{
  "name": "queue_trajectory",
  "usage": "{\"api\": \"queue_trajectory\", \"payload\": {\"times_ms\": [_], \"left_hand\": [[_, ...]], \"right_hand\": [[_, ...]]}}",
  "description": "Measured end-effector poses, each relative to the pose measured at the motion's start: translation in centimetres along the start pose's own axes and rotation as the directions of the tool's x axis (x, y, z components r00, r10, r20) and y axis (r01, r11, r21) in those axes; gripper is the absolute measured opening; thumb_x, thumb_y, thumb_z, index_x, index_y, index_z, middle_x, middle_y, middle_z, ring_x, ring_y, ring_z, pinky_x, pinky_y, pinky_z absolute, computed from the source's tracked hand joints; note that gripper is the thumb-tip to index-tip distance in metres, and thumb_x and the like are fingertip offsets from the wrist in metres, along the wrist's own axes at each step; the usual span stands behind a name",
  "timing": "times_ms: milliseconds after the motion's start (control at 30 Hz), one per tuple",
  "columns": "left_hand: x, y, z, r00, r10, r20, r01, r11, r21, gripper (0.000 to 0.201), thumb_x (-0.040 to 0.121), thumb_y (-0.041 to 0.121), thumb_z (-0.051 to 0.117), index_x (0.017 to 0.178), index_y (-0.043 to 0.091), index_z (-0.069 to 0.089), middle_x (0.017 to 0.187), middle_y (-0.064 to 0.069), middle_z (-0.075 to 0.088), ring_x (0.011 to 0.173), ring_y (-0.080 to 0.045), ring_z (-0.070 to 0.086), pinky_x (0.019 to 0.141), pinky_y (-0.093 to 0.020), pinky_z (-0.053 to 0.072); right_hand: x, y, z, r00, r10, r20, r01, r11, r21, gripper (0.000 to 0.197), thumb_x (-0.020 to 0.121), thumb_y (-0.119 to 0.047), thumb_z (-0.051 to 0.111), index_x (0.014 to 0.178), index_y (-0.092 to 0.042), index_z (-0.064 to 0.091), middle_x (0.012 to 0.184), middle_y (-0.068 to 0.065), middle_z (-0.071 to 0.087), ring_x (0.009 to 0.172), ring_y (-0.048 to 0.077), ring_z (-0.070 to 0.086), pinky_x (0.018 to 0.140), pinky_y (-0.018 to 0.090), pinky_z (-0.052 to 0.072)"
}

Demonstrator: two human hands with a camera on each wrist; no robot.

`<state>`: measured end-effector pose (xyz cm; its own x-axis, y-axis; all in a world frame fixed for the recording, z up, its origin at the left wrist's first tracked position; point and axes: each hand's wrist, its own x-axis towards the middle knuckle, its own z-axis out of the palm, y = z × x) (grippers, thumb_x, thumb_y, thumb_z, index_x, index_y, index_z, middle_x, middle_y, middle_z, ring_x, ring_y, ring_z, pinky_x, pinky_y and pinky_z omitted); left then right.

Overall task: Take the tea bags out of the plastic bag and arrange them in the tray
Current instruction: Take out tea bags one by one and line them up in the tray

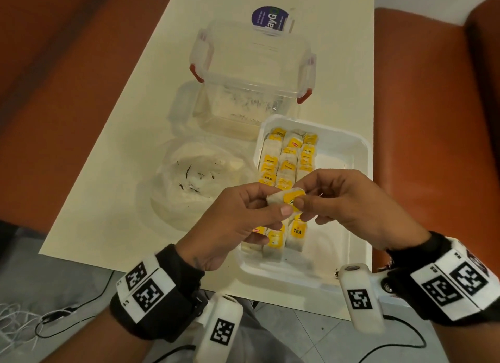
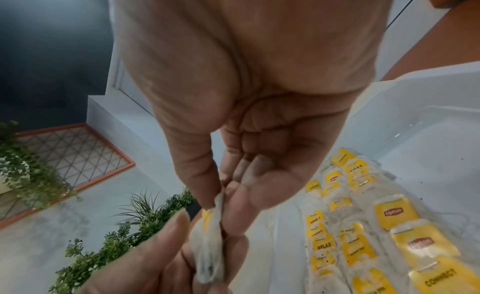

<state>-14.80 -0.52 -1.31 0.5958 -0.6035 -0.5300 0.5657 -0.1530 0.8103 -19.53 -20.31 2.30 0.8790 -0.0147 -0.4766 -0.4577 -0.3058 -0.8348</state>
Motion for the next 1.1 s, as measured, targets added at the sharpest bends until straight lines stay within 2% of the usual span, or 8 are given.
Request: {"api": "queue_trajectory", "payload": {"times_ms": [200,333,533,633,767,833,933,1100], "left_hand": [[-0.1,0.0,0.0,0.999,0.009,-0.051,-0.008,0.999,0.034,0.009,0.088,0.025,0.073,0.095,0.019,0.074,0.077,0.004,0.072,0.073,-0.010,0.070,0.062,-0.026,0.054],[-0.1,0.0,0.1,0.998,0.016,-0.061,-0.012,0.997,0.076,0.014,0.086,0.026,0.074,0.098,0.019,0.074,0.081,0.002,0.075,0.072,-0.011,0.070,0.058,-0.024,0.052],[-0.5,0.2,-1.1,0.990,0.094,-0.110,-0.070,0.976,0.205,0.016,0.084,0.023,0.076,0.099,0.026,0.072,0.081,0.004,0.074,0.072,-0.014,0.071,0.054,-0.020,0.049],[-0.6,0.6,-2.3,0.980,0.116,-0.162,-0.080,0.974,0.214,0.009,0.083,0.027,0.075,0.092,0.028,0.073,0.082,0.003,0.073,0.069,-0.010,0.067,0.054,-0.020,0.047],[-1.2,1.2,-3.8,0.967,0.140,-0.214,-0.097,0.975,0.198,0.007,0.082,0.031,0.072,0.087,0.027,0.071,0.082,0.004,0.073,0.064,-0.008,0.060,0.049,-0.020,0.039],[-1.5,1.5,-4.3,0.960,0.148,-0.238,-0.105,0.978,0.183,0.018,0.076,0.036,0.071,0.089,0.023,0.070,0.082,0.004,0.072,0.062,-0.008,0.058,0.047,-0.020,0.037],[-1.9,1.6,-4.9,0.951,0.153,-0.268,-0.107,0.978,0.178,0.018,0.077,0.036,0.071,0.088,0.022,0.069,0.083,0.002,0.072,0.062,-0.008,0.056,0.048,-0.021,0.036],[-2.2,1.7,-5.6,0.943,0.150,-0.299,-0.099,0.979,0.178,0.020,0.075,0.039,0.071,0.086,0.023,0.070,0.085,0.001,0.072,0.061,-0.009,0.055,0.050,-0.024,0.036]], "right_hand": [[-0.1,-0.2,-0.1,1.000,-0.020,-0.020,0.021,1.000,0.017,0.013,0.085,-0.017,0.074,0.097,-0.013,0.073,0.081,0.005,0.073,0.069,0.012,0.070,0.061,0.023,0.055],[-0.2,-0.1,-0.2,0.999,-0.051,-0.007,0.051,0.999,0.019,0.011,0.088,-0.009,0.071,0.096,-0.016,0.074,0.083,0.004,0.074,0.070,0.011,0.070,0.062,0.023,0.055],[-0.6,0.5,-0.7,0.997,-0.075,-0.017,0.072,0.989,-0.125,0.010,0.089,-0.013,0.072,0.093,-0.022,0.073,0.080,-0.002,0.072,0.068,0.010,0.066,0.062,0.023,0.050],[-0.9,1.8,-0.3,0.997,-0.054,0.046,0.069,0.896,-0.439,0.011,0.088,-0.023,0.074,0.093,-0.033,0.072,0.082,-0.012,0.071,0.072,0.003,0.064,0.069,0.021,0.051],[-1.0,3.7,1.8,0.970,0.161,0.183,0.022,0.688,-0.726,0.012,0.089,-0.033,0.066,0.099,-0.040,0.066,0.093,-0.016,0.068,0.075,0.004,0.060,0.069,0.026,0.050],[-0.8,4.5,2.7,0.960,0.212,0.184,0.015,0.616,-0.787,0.016,0.090,-0.032,0.063,0.103,-0.041,0.065,0.096,-0.015,0.068,0.083,0.010,0.061,0.066,0.026,0.046],[0.1,5.5,3.0,0.970,0.208,0.128,-0.016,0.576,-0.817,0.018,0.090,-0.027,0.059,0.101,-0.039,0.064,0.093,-0.013,0.068,0.084,0.014,0.062,0.060,0.026,0.040],[1.4,6.1,2.7,0.981,0.171,0.091,-0.030,0.601,-0.799,0.017,0.089,-0.019,0.059,0.096,-0.034,0.063,0.091,-0.008,0.066,0.082,0.018,0.062,0.069,0.031,0.052]]}}
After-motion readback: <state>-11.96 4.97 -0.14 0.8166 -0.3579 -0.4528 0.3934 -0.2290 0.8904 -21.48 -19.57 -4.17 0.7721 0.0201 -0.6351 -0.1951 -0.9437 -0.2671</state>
